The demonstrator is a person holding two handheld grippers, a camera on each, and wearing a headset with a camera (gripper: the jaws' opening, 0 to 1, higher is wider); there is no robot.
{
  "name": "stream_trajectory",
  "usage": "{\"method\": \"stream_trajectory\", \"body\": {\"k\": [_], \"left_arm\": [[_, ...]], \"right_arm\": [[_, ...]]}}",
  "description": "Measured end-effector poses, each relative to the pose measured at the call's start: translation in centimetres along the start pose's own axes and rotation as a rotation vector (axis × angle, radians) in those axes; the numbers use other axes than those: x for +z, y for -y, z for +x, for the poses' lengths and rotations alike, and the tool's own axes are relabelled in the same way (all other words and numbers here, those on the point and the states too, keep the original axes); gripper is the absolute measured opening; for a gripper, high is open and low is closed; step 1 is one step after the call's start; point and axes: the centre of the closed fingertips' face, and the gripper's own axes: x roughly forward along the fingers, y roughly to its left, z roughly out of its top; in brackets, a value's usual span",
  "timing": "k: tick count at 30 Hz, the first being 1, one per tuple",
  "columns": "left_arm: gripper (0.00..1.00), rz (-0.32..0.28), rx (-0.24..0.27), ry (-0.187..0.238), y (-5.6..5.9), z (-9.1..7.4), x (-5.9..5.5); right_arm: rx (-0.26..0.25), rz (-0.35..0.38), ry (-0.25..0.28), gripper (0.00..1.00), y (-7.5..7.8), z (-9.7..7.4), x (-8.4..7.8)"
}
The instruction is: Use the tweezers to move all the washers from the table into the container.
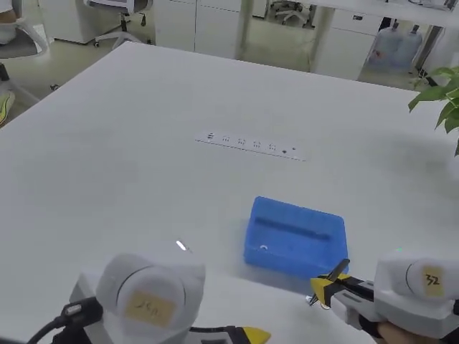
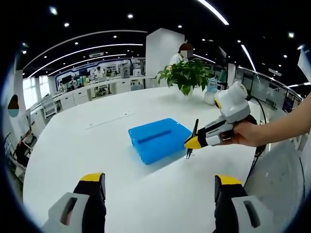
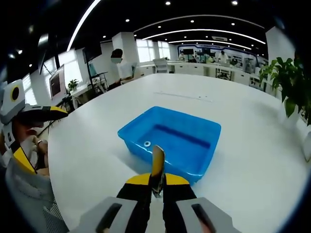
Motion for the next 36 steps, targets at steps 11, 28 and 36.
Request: {"method": "stream_trajectory", "body": {"k": [11,28,36], "left_arm": [[0.95,0.008,0.001,0.006,-0.1,-0.2,0.5],[0.99,0.0,-0.027,0.027,0.6,0.1,1.0],[0.99,-0.007,-0.006,0.013,-0.1,-0.1,0.6]], "right_arm": [[0.038,0.015,0.019,0.04,-1.5,-1.3,1.6],[0.002,-0.005,0.152,0.04,0.9,-1.3,8.6],[-0.028,-0.007,0.058,0.04,2.4,2.3,6.0]]}}
